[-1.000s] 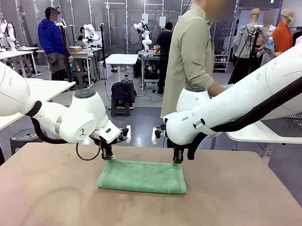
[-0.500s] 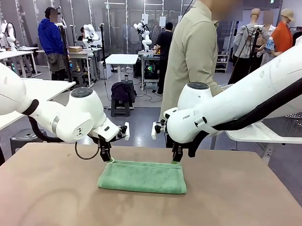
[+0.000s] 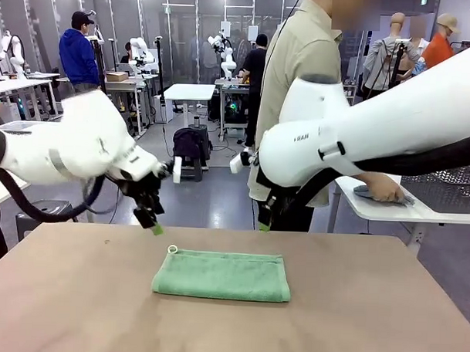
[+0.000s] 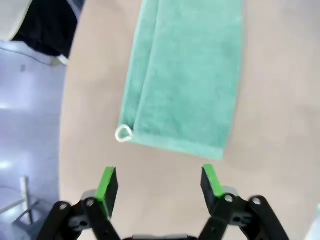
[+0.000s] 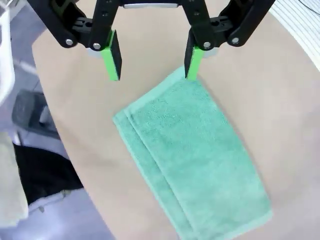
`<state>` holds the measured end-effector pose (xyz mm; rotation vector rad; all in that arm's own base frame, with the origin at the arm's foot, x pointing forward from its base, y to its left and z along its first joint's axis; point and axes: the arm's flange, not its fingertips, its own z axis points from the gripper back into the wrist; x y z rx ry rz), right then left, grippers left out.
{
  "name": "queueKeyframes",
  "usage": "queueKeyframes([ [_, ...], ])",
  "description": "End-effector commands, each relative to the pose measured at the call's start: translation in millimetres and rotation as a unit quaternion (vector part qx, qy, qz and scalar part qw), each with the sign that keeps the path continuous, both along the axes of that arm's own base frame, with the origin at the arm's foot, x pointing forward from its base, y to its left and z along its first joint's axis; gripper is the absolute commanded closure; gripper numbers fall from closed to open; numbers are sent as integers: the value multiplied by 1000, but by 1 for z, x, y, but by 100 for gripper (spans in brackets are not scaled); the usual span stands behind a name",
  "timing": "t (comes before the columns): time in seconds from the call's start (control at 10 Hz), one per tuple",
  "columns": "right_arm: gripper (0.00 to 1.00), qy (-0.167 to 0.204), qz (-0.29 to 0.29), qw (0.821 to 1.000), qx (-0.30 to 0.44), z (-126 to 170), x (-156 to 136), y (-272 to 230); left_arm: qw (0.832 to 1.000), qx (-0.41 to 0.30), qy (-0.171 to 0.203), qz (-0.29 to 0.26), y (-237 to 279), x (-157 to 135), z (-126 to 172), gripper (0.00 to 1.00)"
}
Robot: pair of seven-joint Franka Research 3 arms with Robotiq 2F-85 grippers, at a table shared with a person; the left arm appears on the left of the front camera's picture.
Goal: Fold the towels and place them in the basket.
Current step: When a person lays out a Towel with hook on the table, fold it in half twice.
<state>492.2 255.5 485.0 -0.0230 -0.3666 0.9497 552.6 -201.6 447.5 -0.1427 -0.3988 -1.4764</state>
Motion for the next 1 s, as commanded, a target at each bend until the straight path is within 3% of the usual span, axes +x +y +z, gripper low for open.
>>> queueKeyframes([
  [0.0, 36, -11, -125, 991, 40, 5, -20, -1, 999, -6, 34, -28, 44, 7, 20, 16],
  [0.4, 36, 60, -330, 940, 64, 13, -41, -45, 993, -108, 46, -31, 109, 3, 35, 16],
  [0.5, 36, 72, -336, 936, 73, 11, -43, -52, 990, -131, 54, -25, 125, 3, 33, 16],
  [0.6, 36, 45, -282, 957, 58, 13, -34, -38, 986, -152, 69, -13, 136, 3, 30, 16],
  [0.9, 36, 45, -282, 957, 58, 13, -34, -38, 979, -181, 91, -14, 152, 2, 18, 16],
])
